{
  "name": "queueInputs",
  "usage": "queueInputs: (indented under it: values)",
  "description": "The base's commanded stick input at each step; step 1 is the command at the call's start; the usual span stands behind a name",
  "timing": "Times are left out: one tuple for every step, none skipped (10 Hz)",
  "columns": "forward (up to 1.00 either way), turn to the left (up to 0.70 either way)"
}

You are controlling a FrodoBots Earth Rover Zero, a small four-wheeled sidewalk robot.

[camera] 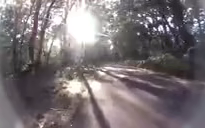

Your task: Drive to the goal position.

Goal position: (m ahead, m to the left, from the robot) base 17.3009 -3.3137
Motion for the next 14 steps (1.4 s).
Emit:
queueInputs:
  values:
    - [0.7,-0.34]
    - [0.7,-0.16]
    - [0.7,-0.01]
    - [0.7,-0.01]
    - [0.7,-0.01]
    - [0.7,-0.01]
    - [0.7,-0.01]
    - [0.7,-0.01]
    - [0.7,-0.01]
    - [0.7,-0.01]
    - [0.7,-0.01]
    - [0.7,-0.01]
    - [0.7,-0.01]
    - [0.7,-0.01]
